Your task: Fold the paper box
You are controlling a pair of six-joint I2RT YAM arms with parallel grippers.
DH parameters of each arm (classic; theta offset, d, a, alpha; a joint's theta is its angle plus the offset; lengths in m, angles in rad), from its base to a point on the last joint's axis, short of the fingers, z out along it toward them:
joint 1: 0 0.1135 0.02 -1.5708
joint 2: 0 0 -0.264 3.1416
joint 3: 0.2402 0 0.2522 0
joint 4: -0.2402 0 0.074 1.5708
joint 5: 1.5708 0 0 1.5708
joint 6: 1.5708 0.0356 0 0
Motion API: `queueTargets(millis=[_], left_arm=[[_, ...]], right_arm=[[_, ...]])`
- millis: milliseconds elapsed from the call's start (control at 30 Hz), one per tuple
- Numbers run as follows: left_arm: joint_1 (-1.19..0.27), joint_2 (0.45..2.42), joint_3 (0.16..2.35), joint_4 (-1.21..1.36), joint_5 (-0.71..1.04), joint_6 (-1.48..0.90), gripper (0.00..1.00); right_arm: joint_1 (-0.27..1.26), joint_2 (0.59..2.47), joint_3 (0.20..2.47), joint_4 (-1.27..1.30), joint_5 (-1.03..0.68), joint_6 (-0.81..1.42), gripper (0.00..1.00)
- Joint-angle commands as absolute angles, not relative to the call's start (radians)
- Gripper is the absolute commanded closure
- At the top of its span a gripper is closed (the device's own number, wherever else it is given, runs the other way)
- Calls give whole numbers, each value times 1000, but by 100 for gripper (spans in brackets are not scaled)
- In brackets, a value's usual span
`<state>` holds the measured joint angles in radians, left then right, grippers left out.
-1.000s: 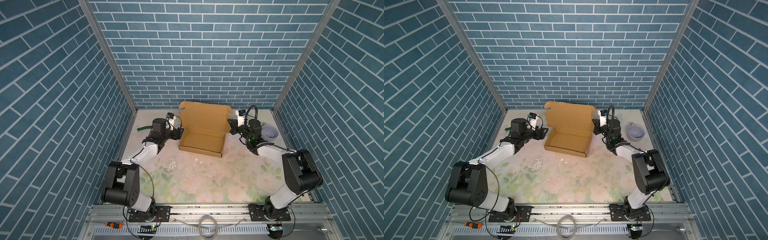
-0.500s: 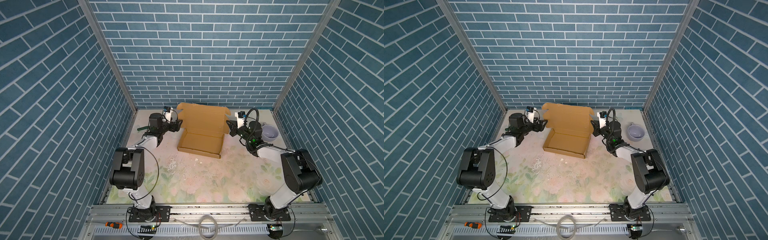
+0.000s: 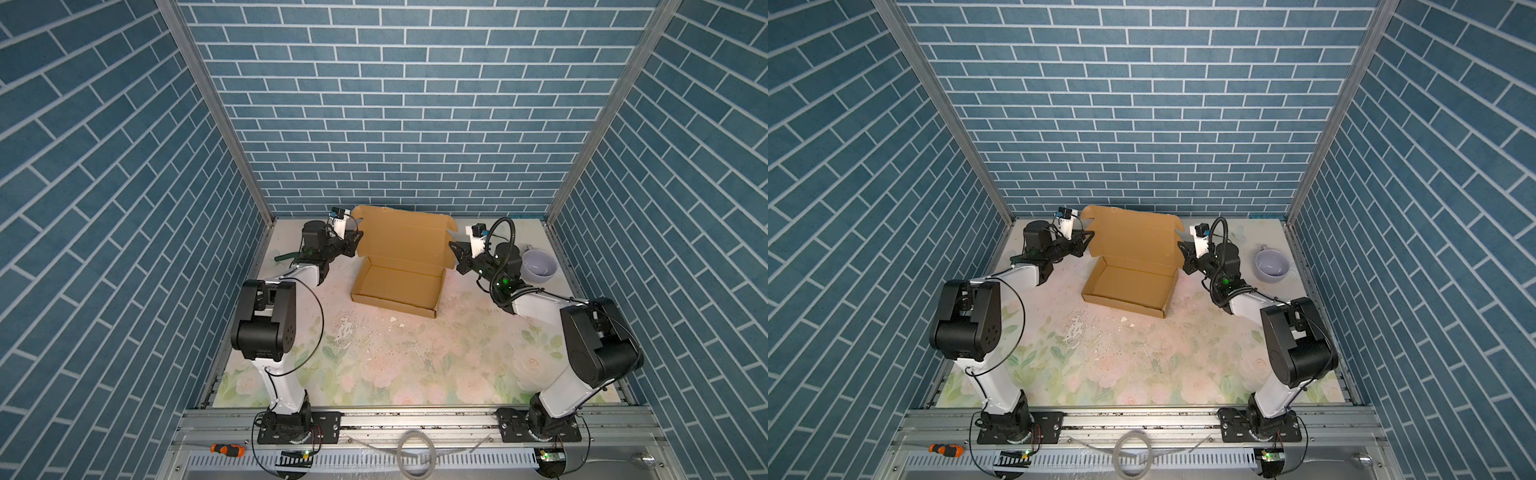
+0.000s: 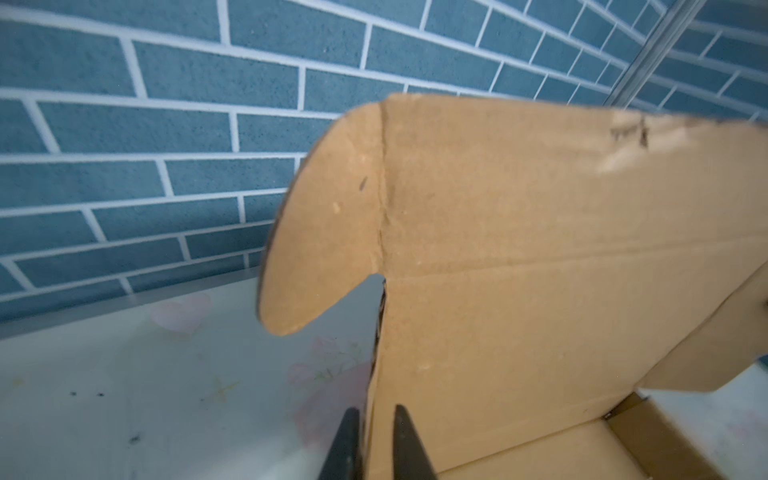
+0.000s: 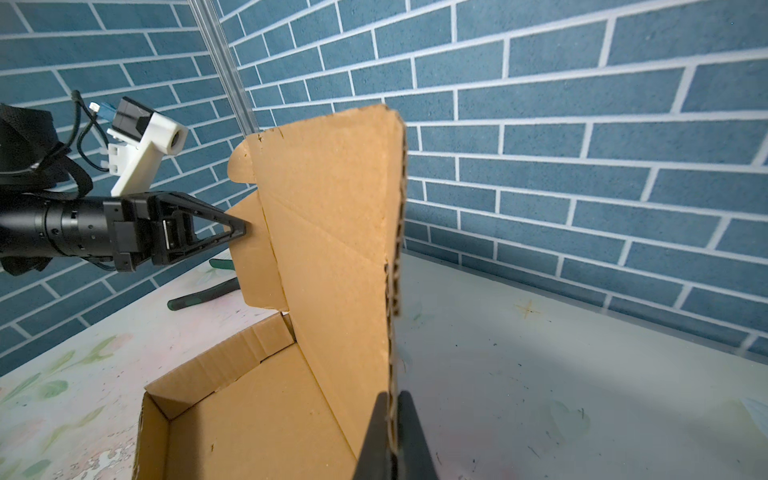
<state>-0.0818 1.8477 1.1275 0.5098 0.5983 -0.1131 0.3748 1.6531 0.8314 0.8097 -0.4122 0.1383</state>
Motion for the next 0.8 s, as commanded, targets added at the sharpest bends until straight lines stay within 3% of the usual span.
queueTargets(millis=[0, 300, 533, 767], left_arm=[[-86, 1844, 1099, 604, 634, -154, 98], [-127, 1735, 876, 774, 524, -198, 100], [-200, 1629, 663, 893, 366, -176, 100], [-257, 1626, 425, 1166, 178, -213, 100]], right_arm=[[421, 1632, 846, 776, -361, 50, 100], [560, 1590, 762, 836, -134, 14, 100], [570, 1576, 738, 822, -130, 49, 100], [584, 1558, 643, 868, -44, 165, 98]])
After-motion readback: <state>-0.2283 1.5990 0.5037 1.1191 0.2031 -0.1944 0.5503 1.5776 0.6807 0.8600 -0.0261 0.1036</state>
